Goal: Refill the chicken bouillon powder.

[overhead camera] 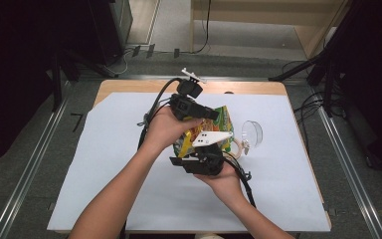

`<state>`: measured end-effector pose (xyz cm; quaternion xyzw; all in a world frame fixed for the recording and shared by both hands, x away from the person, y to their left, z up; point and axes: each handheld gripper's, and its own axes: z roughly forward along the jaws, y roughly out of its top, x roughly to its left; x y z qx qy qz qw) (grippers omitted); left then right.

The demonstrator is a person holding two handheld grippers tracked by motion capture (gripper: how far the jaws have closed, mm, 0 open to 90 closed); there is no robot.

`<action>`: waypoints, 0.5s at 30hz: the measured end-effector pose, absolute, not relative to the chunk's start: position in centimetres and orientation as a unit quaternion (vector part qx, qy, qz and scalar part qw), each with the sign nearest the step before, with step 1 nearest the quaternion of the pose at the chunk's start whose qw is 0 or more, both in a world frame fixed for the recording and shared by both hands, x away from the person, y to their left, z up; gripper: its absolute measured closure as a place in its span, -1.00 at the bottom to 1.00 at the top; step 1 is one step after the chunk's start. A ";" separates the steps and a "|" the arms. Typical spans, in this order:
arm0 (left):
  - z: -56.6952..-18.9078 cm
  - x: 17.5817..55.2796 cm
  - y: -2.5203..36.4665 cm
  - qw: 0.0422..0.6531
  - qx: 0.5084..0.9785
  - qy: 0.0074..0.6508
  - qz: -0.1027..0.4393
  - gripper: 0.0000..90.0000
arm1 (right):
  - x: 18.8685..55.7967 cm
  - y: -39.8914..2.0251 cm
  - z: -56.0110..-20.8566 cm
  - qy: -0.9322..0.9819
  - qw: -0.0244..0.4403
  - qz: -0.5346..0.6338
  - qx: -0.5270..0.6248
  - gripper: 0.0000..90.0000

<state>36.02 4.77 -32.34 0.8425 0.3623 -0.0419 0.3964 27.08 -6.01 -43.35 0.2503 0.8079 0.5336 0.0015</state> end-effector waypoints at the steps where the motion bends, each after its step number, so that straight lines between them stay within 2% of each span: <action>1: -32.3 36.0 4.7 0.395 0.843 0.362 -0.043 0.78 | 27.1 -6.0 -43.4 0.808 0.002 0.534 0.250 0.56; 11: -32.2 36.0 4.5 0.394 0.842 0.365 -0.054 0.79 | 27.2 -6.1 -43.5 0.808 -0.001 0.531 0.255 0.56; 15: -32.1 36.0 4.4 0.394 0.842 0.364 -0.062 0.80 | 27.3 -6.1 -43.5 0.804 -0.016 0.535 0.259 0.59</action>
